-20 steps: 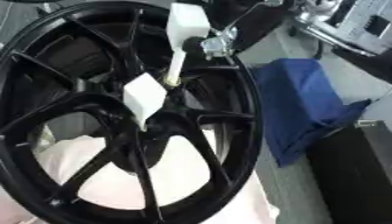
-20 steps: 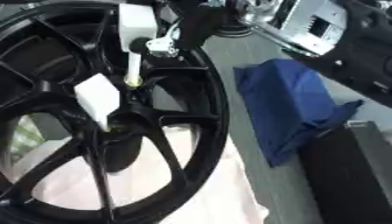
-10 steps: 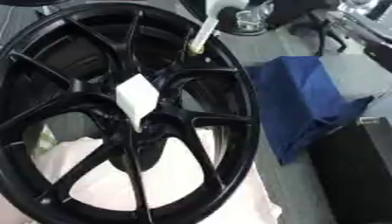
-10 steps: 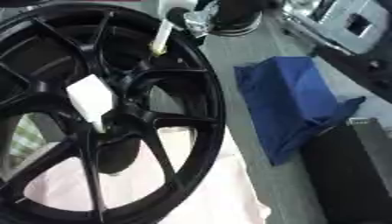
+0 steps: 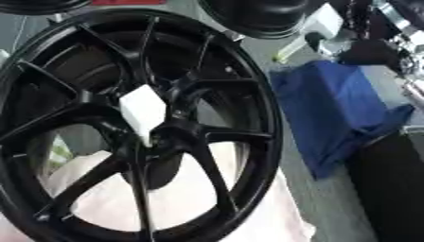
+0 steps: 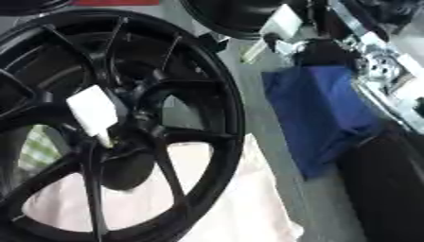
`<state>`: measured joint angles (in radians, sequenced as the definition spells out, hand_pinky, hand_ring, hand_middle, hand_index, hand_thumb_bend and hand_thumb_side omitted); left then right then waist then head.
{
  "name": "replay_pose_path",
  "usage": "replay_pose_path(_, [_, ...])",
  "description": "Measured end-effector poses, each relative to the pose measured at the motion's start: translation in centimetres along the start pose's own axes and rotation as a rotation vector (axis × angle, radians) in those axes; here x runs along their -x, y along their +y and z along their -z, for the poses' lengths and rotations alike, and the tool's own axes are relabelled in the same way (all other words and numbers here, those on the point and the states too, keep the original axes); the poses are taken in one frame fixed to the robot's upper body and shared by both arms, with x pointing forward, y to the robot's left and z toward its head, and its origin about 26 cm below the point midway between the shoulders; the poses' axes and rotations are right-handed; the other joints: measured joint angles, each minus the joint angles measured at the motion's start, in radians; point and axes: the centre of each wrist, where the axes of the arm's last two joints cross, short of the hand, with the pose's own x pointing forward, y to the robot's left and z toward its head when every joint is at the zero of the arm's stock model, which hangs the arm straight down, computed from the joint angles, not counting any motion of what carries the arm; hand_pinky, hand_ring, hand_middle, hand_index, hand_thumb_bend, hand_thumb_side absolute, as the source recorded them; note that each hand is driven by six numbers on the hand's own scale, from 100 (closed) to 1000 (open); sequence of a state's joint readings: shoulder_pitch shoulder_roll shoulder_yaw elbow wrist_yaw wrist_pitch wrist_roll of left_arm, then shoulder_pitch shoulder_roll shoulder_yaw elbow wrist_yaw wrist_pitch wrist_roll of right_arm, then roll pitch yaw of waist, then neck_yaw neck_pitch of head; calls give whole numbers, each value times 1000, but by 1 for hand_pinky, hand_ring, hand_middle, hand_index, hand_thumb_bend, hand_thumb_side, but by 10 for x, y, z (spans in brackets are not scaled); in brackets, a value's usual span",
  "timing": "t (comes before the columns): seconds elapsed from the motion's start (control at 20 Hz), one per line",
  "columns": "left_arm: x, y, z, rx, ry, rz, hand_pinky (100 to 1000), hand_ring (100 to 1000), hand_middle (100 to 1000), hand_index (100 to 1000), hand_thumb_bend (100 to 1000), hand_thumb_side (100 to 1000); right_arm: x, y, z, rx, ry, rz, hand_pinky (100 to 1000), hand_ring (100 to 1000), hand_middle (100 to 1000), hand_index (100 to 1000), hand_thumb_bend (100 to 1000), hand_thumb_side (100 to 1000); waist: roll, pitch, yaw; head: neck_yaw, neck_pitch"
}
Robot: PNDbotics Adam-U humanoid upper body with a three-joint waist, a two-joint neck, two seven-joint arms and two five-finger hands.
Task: Pull the pin out of the wheel hub.
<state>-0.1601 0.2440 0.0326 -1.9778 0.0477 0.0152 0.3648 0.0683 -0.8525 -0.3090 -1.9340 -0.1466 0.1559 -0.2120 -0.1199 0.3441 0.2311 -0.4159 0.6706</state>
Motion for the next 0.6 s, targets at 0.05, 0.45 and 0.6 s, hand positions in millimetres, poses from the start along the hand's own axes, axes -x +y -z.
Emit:
replay_pose_path(0.05, [0, 0, 0, -1, 0, 0, 886, 523, 569, 739, 427, 672, 8, 0, -3, 22, 26, -22, 931, 809, 631, 776, 136, 100, 2, 0, -1, 1, -3])
replay_pose_path(0.45, [1, -1, -1, -6, 5, -6, 887, 524, 569, 740, 432, 672, 46, -3, -10, 96, 206, -124, 993, 920, 797, 843, 156, 154, 11, -1, -3, -4, -5])
replay_pose_path(0.6, [1, 0, -1, -6, 7, -8, 887, 524, 569, 740, 434, 671, 46, -5, -8, 125, 222, -128, 993, 915, 793, 843, 158, 135, 12, -1, -3, -9, -5])
